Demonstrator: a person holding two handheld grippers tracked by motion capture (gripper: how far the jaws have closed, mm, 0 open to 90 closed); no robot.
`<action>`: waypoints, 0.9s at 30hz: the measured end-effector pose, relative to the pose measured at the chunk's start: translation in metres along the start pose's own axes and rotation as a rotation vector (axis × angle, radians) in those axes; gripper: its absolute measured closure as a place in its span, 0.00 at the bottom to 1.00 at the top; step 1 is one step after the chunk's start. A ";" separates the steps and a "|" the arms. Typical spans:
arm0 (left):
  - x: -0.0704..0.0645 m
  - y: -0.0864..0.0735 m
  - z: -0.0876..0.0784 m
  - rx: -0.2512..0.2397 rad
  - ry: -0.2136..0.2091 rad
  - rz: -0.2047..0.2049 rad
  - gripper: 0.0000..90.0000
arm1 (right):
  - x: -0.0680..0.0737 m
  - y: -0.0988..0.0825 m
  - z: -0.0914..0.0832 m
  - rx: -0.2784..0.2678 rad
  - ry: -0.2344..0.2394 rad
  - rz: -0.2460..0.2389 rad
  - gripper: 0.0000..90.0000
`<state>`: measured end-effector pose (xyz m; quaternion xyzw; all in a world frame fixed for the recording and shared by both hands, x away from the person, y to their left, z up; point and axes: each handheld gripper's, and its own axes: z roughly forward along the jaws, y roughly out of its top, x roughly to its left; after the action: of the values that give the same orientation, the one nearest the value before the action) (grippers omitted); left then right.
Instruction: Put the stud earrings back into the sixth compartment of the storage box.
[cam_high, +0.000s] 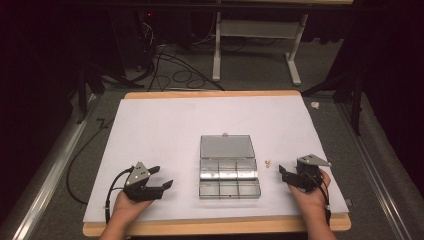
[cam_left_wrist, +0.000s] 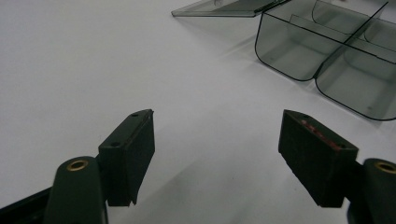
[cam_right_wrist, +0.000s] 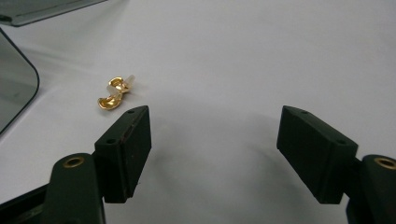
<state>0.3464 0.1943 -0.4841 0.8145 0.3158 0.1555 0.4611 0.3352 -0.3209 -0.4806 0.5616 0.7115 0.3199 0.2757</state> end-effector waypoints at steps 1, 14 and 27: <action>0.000 0.000 0.000 0.000 0.000 0.000 0.31 | 0.000 0.000 0.000 0.000 0.000 0.000 0.30; -0.001 0.000 0.002 0.052 -0.031 -0.032 0.30 | 0.011 0.010 -0.012 0.151 0.089 -0.044 0.29; -0.005 0.000 0.002 0.047 -0.010 0.009 0.30 | 0.015 0.026 -0.015 0.314 0.127 -0.087 0.29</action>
<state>0.3435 0.1898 -0.4848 0.8274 0.3135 0.1461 0.4425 0.3370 -0.3045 -0.4513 0.5451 0.7923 0.2275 0.1528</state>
